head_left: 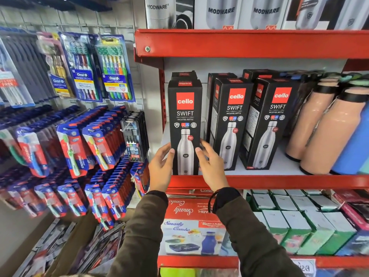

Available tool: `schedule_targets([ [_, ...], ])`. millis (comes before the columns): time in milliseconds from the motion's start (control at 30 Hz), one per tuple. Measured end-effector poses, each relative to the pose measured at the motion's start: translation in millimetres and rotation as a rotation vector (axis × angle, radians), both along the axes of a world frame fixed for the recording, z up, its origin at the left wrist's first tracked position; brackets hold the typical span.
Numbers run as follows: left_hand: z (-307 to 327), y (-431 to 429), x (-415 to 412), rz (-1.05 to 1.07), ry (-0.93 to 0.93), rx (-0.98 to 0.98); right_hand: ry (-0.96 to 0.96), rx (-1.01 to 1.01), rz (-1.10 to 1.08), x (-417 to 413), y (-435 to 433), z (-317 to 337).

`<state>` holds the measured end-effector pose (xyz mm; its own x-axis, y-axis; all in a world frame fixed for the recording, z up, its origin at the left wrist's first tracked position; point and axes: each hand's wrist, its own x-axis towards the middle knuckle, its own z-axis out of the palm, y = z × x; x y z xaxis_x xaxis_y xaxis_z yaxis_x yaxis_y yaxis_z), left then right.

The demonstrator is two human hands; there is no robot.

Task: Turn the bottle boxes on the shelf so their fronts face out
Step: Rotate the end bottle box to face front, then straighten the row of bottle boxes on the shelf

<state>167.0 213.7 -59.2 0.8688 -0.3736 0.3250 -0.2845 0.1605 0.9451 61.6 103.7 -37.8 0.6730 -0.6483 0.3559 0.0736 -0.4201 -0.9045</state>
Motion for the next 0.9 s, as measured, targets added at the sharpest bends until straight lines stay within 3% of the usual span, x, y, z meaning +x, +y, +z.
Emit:
schedule_targets([
  [167, -1.4, -5.6, -19.1, 0.097, -0.065, -0.028, 0.020, 0.026, 0.031, -7.0, -10.3, 1.5],
  [333, 6.3, -21.5, -50.4, 0.327, -0.240, -0.184, -0.217, -0.040, -0.216, -34.3, -36.1, 7.4],
  [433, 23.6, -37.1, -72.2, 0.297, -0.356, -0.248, -0.291, -0.074, -0.304, -45.3, -55.9, 7.8],
  [567, 33.0, -72.4, -91.3, 0.101, -0.435, -0.188, -0.186, -0.065, -0.307, -49.0, -78.5, 0.3],
  [667, 30.3, -100.2, -94.1, -0.032, -0.389, -0.096, -0.073, -0.027, -0.241, -46.7, -87.8, -3.7],
  [900, 16.4, -141.7, -78.5, -0.101, 0.052, 0.093, 0.115, 0.089, -0.163, -42.8, -106.3, -1.8],
])
